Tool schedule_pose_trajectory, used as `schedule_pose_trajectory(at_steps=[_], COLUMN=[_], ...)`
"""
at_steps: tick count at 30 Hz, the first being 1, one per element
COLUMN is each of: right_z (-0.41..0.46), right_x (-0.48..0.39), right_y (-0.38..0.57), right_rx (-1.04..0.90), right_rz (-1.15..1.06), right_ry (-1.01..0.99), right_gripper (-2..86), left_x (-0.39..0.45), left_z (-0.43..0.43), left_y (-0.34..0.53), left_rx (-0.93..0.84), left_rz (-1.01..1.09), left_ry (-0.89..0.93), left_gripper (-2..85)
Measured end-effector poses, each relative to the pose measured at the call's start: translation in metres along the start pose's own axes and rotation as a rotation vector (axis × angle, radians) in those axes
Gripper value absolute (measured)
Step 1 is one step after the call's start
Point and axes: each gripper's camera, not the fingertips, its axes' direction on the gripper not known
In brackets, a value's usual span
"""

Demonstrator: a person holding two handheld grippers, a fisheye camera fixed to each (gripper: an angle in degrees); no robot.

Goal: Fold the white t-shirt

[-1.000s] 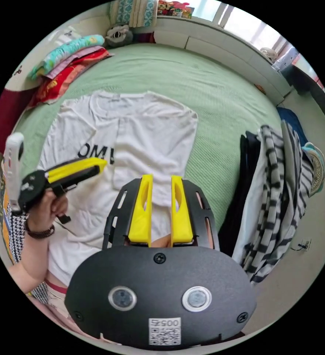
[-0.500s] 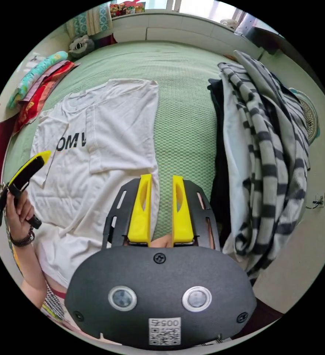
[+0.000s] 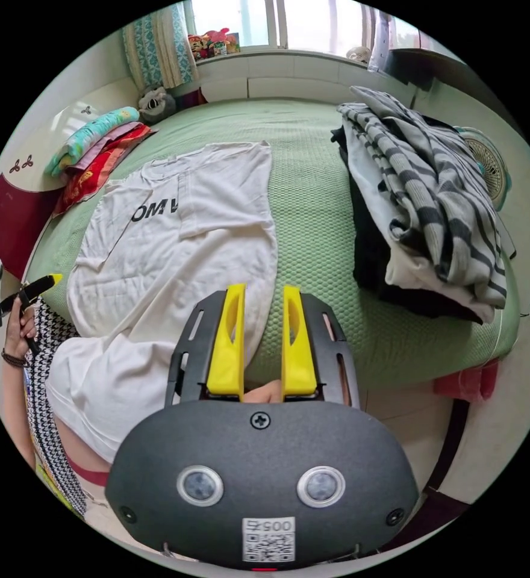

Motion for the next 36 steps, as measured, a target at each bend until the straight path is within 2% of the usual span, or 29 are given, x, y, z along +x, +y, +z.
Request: schedule_pose_trajectory(at_steps=[4,9,18,23,30,36], right_z=[0.011,0.008,0.017,0.018,0.019,0.014], right_x=[0.002,-0.005,-0.012,-0.017,-0.026,-0.029], right_y=[0.013,0.026,0.037,0.037,0.039,0.039], right_rx=[-0.051,-0.050,-0.041,-0.065,-0.063,-0.077], right_rz=[0.037,0.025,-0.003,-0.027,-0.048,-0.036], right_ry=[0.018,0.022,0.050,0.069,0.105,0.100], right_gripper=[6.0,7.7,8.9,8.7,8.8,4.8], left_x=[-0.002,0.004,0.013,0.019,0.011,0.019], left_z=[0.013,0.016,0.007,-0.007,-0.005,-0.014], left_y=[0.008,0.014,0.018,0.022,0.026,0.028], left_rx=[-0.045,-0.022,-0.021,-0.004,-0.015,-0.037], left_rz=[0.002,0.044,0.095,0.113,0.096,0.109], left_ry=[-0.040,-0.019,-0.084,-0.175,-0.104,-0.138], left_gripper=[10.7,11.0,10.7,11.2,12.3,11.6])
